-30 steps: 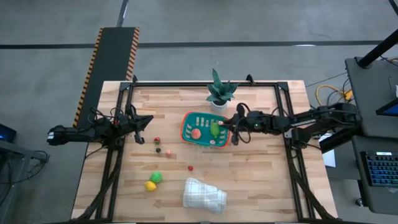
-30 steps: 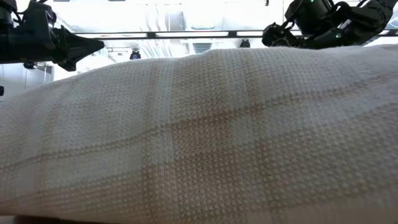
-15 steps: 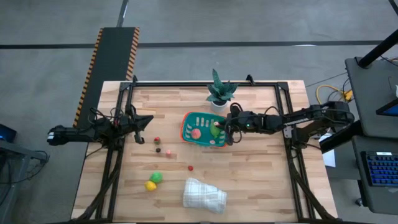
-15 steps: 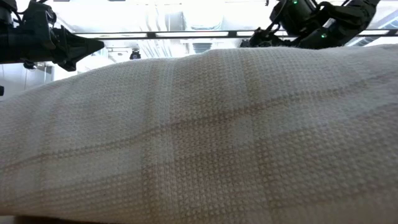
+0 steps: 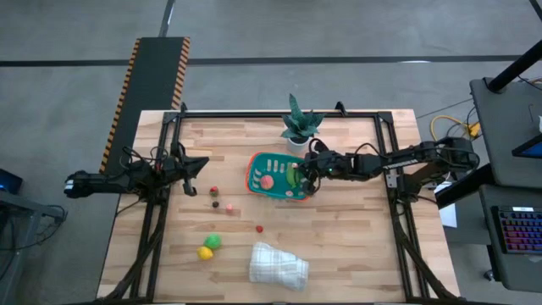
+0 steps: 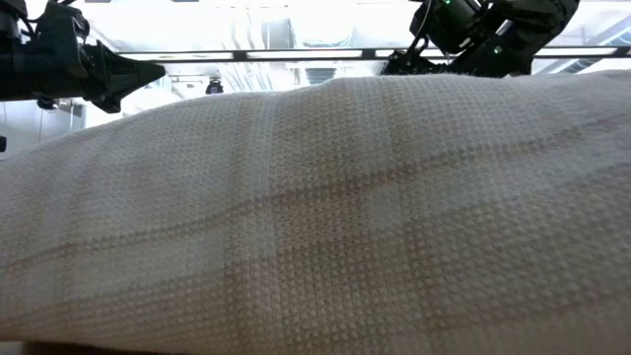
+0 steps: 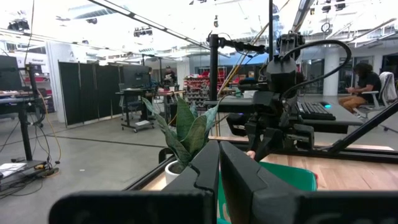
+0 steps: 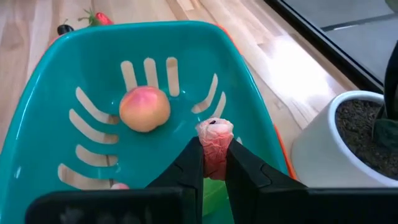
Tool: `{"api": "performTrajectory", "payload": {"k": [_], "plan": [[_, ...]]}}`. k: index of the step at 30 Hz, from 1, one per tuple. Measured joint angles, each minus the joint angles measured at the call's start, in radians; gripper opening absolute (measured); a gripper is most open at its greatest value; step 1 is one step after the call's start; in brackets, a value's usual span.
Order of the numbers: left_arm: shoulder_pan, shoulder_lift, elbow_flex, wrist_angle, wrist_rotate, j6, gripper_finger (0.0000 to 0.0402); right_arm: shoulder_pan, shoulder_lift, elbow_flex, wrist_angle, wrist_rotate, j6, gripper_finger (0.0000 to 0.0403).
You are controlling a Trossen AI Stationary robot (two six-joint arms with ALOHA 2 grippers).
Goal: Build produce basket
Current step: Put the pink peach into the blue basket
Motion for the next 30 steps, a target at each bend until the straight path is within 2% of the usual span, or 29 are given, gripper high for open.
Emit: {"api": "performTrajectory", "payload": {"k": [16, 25, 30], "plan": [[0.0, 0.001, 0.0, 0.0, 0.0, 0.0, 0.0, 0.006, 0.0, 0.0, -0.002, -0.002, -0.002, 0.0039], [0.0, 0.001, 0.0, -0.001, 0.0, 0.0, 0.0, 0.006, 0.0, 0.0, -0.001, -0.004, -0.002, 0.0074], [0.0, 0.001, 0.0, -0.001, 0.0, 0.0, 0.0, 0.006, -0.001, 0.0, -0.001, -0.005, -0.004, 0.008]]}}
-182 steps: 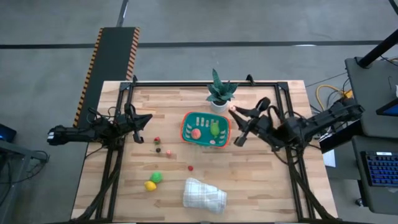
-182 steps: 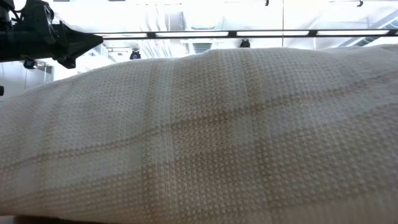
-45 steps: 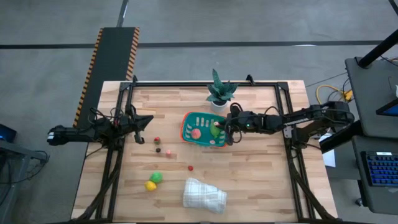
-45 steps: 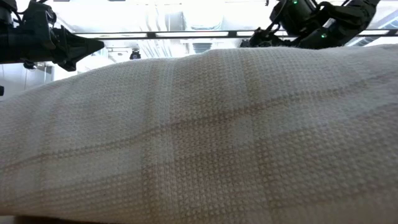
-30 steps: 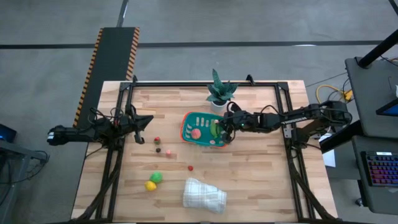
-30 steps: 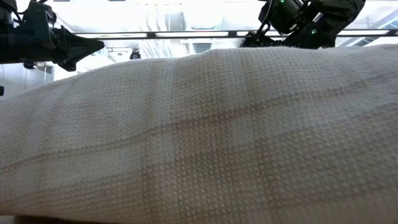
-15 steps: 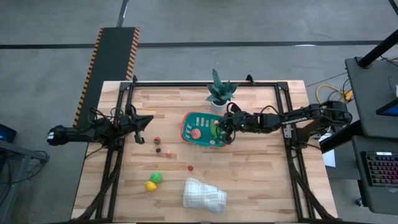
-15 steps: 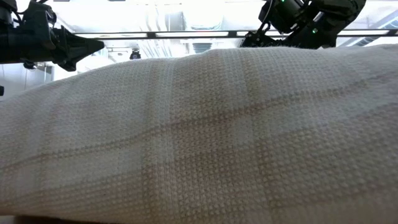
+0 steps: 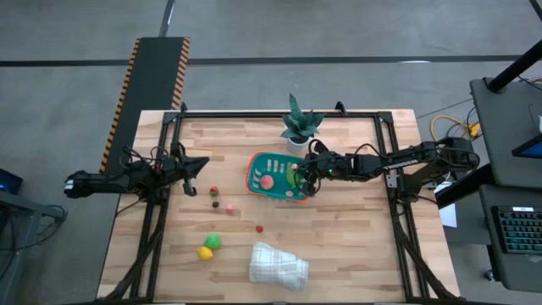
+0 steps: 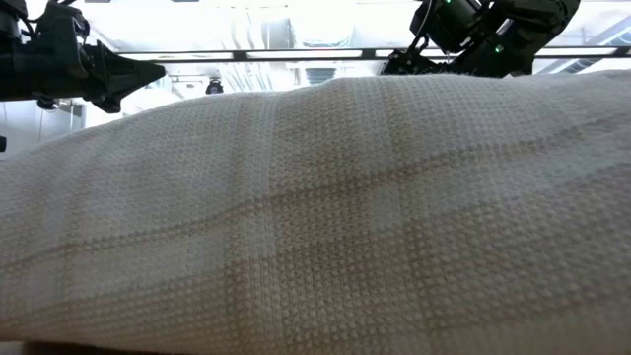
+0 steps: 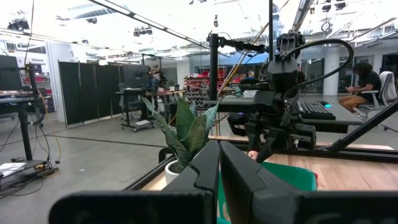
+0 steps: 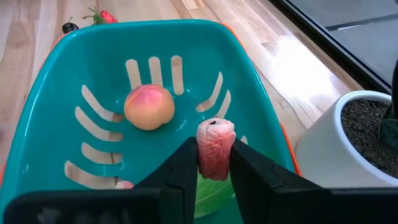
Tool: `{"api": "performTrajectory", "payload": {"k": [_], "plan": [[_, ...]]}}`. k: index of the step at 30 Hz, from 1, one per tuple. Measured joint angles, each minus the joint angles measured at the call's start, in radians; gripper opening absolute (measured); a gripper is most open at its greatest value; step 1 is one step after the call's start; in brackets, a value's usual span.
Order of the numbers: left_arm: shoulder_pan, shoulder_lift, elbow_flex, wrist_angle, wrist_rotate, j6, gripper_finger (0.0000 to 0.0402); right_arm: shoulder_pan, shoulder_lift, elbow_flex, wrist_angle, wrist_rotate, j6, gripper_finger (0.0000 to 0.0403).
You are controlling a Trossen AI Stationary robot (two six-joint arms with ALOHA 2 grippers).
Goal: Build produce basket
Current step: Put the pink peach into the blue basket, then put the red strawberry into the blue basket
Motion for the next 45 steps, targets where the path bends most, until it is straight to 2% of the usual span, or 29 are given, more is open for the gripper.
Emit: {"api": "performTrajectory", "payload": {"k": [9, 25, 29, 36, 40, 45], "plan": [[0.0, 0.0, 0.0, 0.0, 0.0, 0.0, 0.0, 0.0, 0.0, 0.0, 0.0, 0.0, -0.019, 0.0082], [0.0, 0.0, 0.0, 0.0, 0.0, 0.0, 0.0, 0.0, 0.0, -0.001, 0.001, -0.001, -0.02, 0.0162], [0.0, 0.0, 0.0, 0.0, 0.0, 0.0, 0.0, 0.004, 0.0, 0.002, 0.024, -0.1, -0.02, 0.0189], [0.0, 0.0, 0.0, 0.0, 0.0, 0.0, 0.0, 0.068, 0.0, 0.074, 0.032, -0.275, -0.108, 0.0268], [0.0, 0.0, 0.0, 0.0, 0.0, 0.0, 0.0, 0.129, 0.0, 0.128, 0.032, -0.292, -0.122, 0.0297], [0.0, 0.0, 0.0, 0.0, 0.0, 0.0, 0.0, 0.186, -0.002, 0.192, 0.029, -0.292, -0.139, 0.0299]]}}
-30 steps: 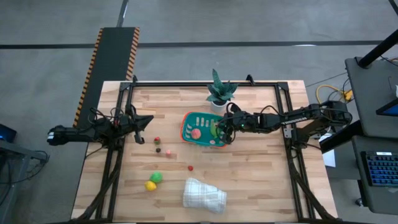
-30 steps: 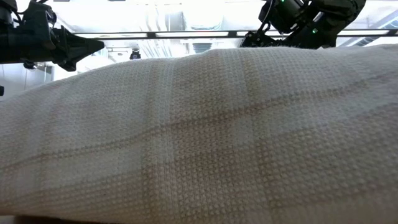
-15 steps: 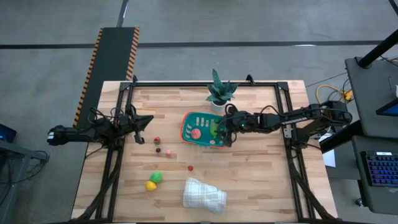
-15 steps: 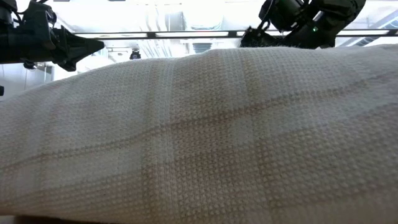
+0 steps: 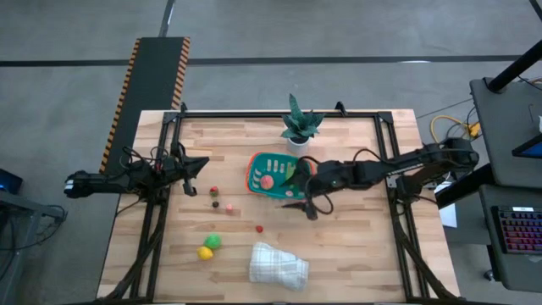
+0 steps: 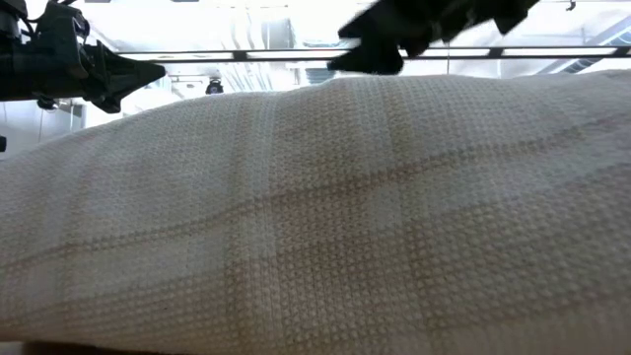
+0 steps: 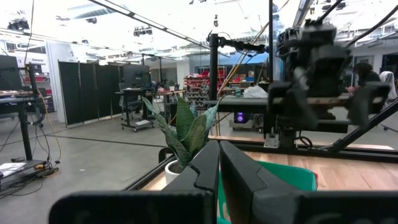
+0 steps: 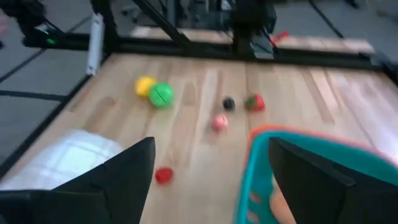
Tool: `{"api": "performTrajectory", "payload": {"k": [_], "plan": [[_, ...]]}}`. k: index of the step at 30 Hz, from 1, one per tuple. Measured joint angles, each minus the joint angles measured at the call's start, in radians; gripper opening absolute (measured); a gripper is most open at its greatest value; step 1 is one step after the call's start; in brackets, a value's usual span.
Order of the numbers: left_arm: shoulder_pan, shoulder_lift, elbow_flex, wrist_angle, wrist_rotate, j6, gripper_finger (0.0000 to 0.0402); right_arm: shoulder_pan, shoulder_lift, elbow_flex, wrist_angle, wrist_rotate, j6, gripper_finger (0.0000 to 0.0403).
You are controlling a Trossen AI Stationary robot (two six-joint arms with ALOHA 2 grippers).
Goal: Build produce basket
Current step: Put the red strawberry into the blue basket
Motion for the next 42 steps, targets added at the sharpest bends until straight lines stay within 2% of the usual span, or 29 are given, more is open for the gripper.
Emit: {"api": "performTrajectory", "payload": {"k": [6, 13, 16, 19, 21, 24, 29, 34, 37, 42], "plan": [[0.0, 0.0, 0.0, 0.0, 0.0, 0.0, 0.0, 0.125, -0.042, 0.048, 0.0, 0.017, -0.181, 0.0265], [0.0, 0.0, 0.0, 0.0, 0.0, -0.001, 0.0, 0.251, -0.172, 0.044, -0.13, 0.241, -0.308, 0.021], [0.0, 0.0, 0.0, 0.0, 0.0, -0.001, 0.0, 0.253, -0.244, -0.005, -0.155, 0.174, -0.271, 0.0187], [0.0, -0.001, 0.0, 0.0, 0.0, -0.001, 0.0, 0.218, -0.311, -0.089, -0.087, 0.03, -0.227, 0.0168], [0.0, -0.001, 0.0, 0.0, 0.0, -0.001, 0.0, 0.185, -0.345, -0.154, -0.026, -0.022, -0.187, 0.0156], [0.0, -0.001, 0.0, 0.0, 0.0, -0.001, 0.0, 0.119, -0.365, -0.257, 0.106, -0.027, -0.172, 0.0138], [0.0, -0.001, 0.0, 0.0, 0.0, 0.0, 0.0, -0.056, -0.339, -0.37, 0.363, -0.019, -0.218, 0.0107], [0.0, -0.001, 0.0, 0.0, 0.0, 0.0, 0.0, -0.215, -0.33, -0.412, 0.451, -0.015, -0.217, 0.0047], [0.0, -0.001, 0.0, 0.0, 0.0, 0.0, 0.0, -0.235, -0.376, -0.439, 0.45, -0.019, -0.219, 0.0015], [0.0, -0.001, 0.0, 0.0, 0.0, 0.0, 0.0, -0.206, -0.521, -0.512, 0.457, -0.019, -0.241, 0.0009]]}}
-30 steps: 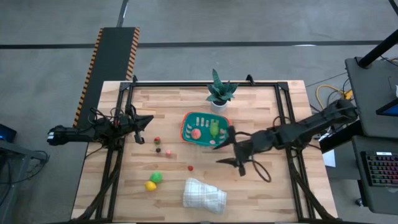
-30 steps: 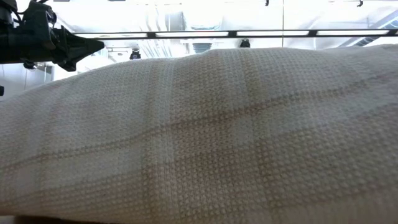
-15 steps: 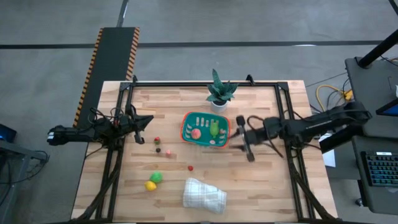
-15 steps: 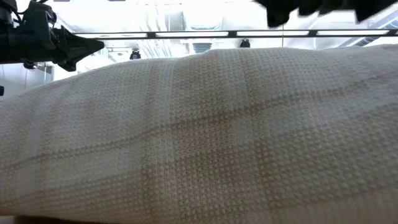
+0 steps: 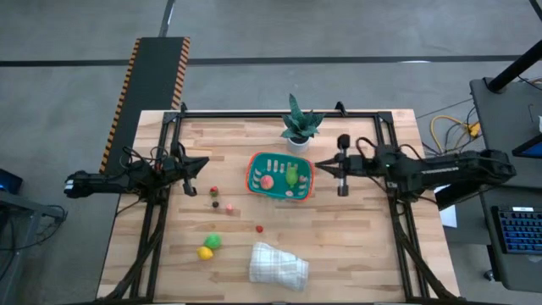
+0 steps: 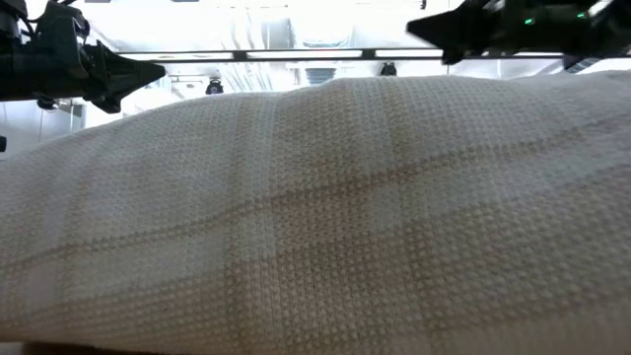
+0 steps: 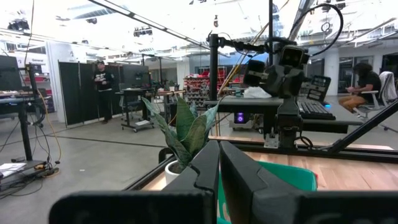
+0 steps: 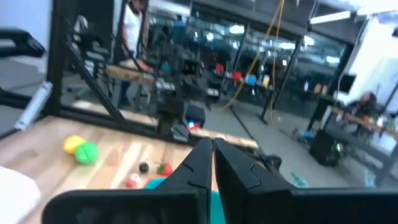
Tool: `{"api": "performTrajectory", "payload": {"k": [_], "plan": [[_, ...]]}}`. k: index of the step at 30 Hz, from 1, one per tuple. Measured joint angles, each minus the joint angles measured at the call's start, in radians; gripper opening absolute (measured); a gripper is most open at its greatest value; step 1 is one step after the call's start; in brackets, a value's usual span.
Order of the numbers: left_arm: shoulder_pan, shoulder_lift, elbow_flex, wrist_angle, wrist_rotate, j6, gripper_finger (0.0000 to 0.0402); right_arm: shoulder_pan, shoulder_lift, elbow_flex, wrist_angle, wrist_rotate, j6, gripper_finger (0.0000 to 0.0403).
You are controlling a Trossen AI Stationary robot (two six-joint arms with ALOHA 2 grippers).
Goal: Build produce basket
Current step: Put the red strawberry into the blue basket
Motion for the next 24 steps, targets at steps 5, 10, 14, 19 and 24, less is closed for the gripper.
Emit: {"api": "performTrajectory", "payload": {"k": [5, 10, 14, 19, 24], "plan": [[0.0, 0.0, 0.0, 0.0, 0.0, 0.0, 0.0, 0.002, -0.117, -0.1, -0.005, 0.001, 0.074, 0.0009], [0.0, 0.001, 0.0, 0.0, 0.0, 0.002, 0.0, 0.003, -0.172, -0.153, -0.005, 0.0, 0.121, 0.0009], [0.0, 0.001, 0.0, 0.023, 0.001, 0.001, 0.0, 0.003, -0.184, -0.163, -0.006, 0.0, 0.136, 0.0009], [0.0, 0.002, 0.0, 0.084, 0.012, -0.002, 0.004, 0.003, -0.178, -0.149, -0.009, 0.0, 0.135, 0.0009], [0.0, 0.014, 0.008, 0.116, 0.035, -0.006, 0.0139, 0.003, -0.173, -0.141, -0.013, 0.0, 0.136, 0.0009]]}}
